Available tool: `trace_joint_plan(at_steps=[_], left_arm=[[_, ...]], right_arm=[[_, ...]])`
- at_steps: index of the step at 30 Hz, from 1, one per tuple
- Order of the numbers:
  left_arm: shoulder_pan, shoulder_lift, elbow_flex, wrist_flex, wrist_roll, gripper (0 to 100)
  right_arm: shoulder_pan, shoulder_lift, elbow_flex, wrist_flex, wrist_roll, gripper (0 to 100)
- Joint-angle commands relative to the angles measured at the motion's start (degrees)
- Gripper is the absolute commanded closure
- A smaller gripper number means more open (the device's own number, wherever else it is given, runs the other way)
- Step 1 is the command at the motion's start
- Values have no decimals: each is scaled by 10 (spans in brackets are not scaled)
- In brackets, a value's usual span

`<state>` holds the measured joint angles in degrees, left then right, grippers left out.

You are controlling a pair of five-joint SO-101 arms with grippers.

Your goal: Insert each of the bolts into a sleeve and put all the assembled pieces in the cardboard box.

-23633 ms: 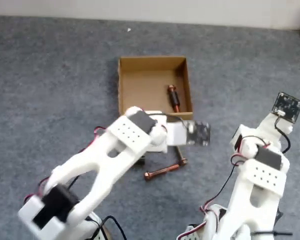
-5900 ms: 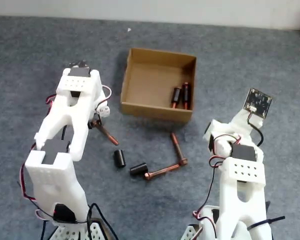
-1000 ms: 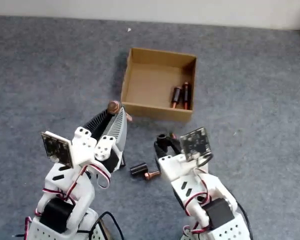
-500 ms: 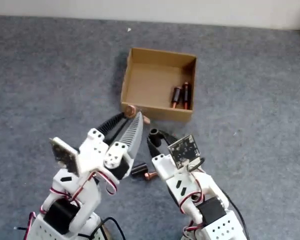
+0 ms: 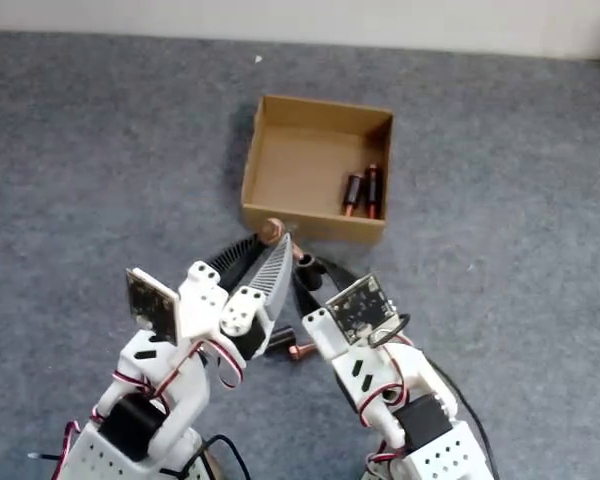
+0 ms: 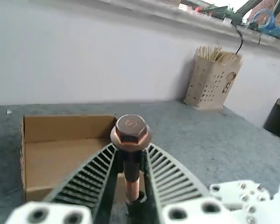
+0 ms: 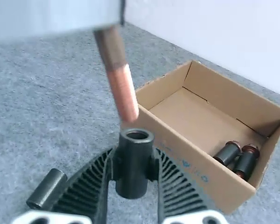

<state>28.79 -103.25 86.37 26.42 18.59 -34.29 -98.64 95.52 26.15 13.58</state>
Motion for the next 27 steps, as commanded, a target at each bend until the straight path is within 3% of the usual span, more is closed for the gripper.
trace_joint_plan(at_steps=[1, 10, 16, 24, 27], left_arm=[[9, -4, 10, -18, -11, 993], [11, -4, 12, -16, -11, 993], [62, -5, 6, 13, -11, 993], [75, -5, 10, 29, -11, 989], [75, -4, 15, 39, -11, 945]], right_arm=[[-5, -8, -6, -22, 7, 993], [-7, -8, -7, -22, 59, 993], [-3, -8, -7, -22, 86, 993], [-6, -8, -7, -22, 86, 993], [-6, -8, -7, -22, 86, 993]])
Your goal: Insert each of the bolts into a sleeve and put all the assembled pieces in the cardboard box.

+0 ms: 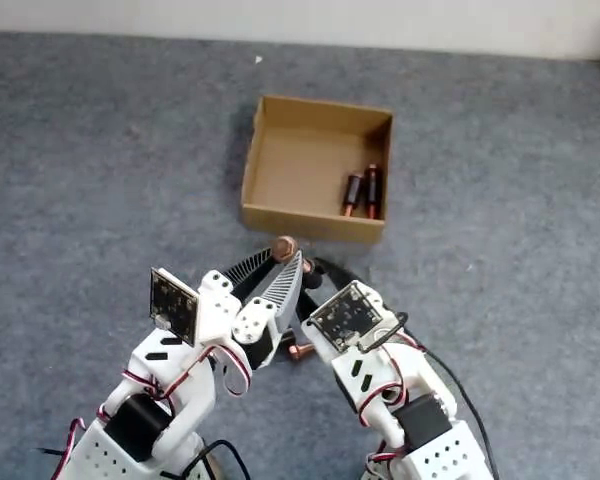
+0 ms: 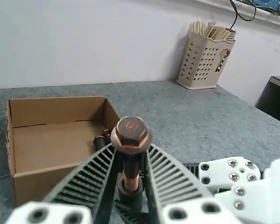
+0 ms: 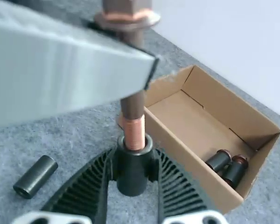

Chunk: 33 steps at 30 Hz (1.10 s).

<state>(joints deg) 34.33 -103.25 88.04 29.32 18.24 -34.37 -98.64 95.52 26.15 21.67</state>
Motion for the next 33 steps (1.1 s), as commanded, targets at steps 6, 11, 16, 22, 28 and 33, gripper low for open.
trace_joint_plan(at_steps=[6, 11, 16, 22, 28, 33], left_arm=[[20, -4, -1, 68, -8, 834], [20, -4, -2, 87, -54, 829], [20, -4, -15, 122, -56, 828], [6, -5, -57, 185, -56, 828], [-98, -6, -64, 193, -57, 832], [-183, -7, -40, 190, -57, 833]], right_arm=[[-5, -51, -5, -19, 5, 993], [-5, -62, -2, -18, 5, 993], [-2, -65, 0, -18, 5, 993], [0, -65, 0, -18, 3, 993], [25, -65, 24, -18, 2, 993], [50, -65, 28, -18, 2, 993]])
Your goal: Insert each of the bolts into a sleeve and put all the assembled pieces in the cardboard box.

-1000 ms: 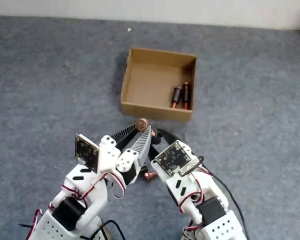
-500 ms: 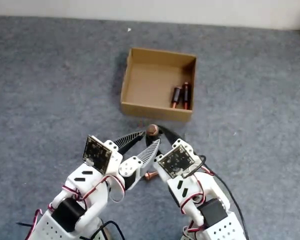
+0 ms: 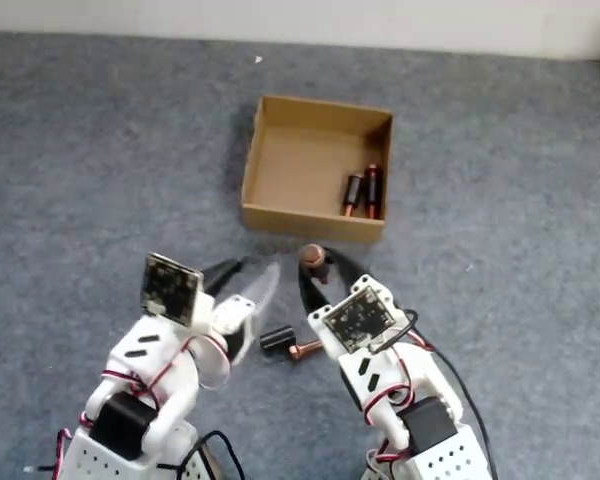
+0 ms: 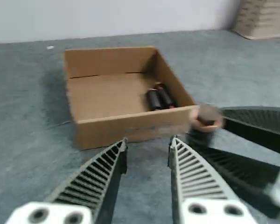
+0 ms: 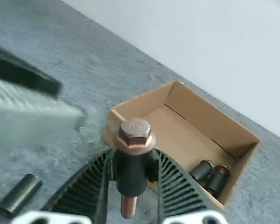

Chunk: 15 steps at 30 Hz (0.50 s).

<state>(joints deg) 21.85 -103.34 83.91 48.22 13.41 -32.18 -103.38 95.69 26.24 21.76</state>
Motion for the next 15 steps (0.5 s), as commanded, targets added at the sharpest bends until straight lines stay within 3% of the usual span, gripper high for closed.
trace_joint_plan(at_steps=[1, 6, 10, 15], left_arm=[[-70, -6, 5, 1, -9, 840], [-120, -6, 11, 2, -33, 996], [-154, -6, 35, 1, -69, 994], [-186, -7, 89, 0, -69, 994]], right_arm=[[31, -18, 26, -19, 1, 993], [51, -18, 26, -19, 1, 993], [72, -18, 26, -15, 1, 993], [86, -18, 15, 74, -26, 993]])
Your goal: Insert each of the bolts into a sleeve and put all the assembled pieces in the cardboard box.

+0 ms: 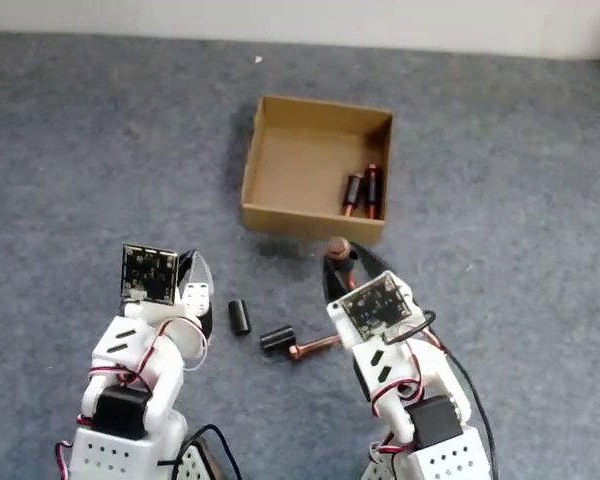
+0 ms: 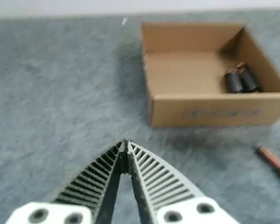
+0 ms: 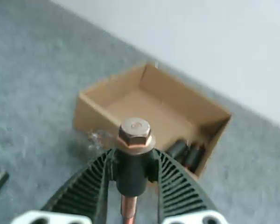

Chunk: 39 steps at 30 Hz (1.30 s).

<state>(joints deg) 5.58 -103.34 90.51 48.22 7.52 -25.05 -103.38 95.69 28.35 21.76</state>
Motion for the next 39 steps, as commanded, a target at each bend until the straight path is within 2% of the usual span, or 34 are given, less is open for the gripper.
trace_joint_plan(at_steps=[1, 8, 13, 26, 33, 39], left_arm=[[-27, -7, 33, 0, -11, 994], [-29, -6, 67, 3, -10, 994], [-60, -6, 67, 0, -10, 994], [-69, -6, 67, 0, -10, 994], [-69, -5, 67, 3, -10, 994], [-69, -5, 67, 3, -10, 994]], right_arm=[[15, -18, 1, 63, -40, 993], [15, -16, -85, 146, -51, 993], [15, 34, -133, 153, -51, 993], [15, 459, -456, 153, -48, 993], [65, 692, -650, 153, -48, 993], [73, 877, -795, 153, -51, 993]])
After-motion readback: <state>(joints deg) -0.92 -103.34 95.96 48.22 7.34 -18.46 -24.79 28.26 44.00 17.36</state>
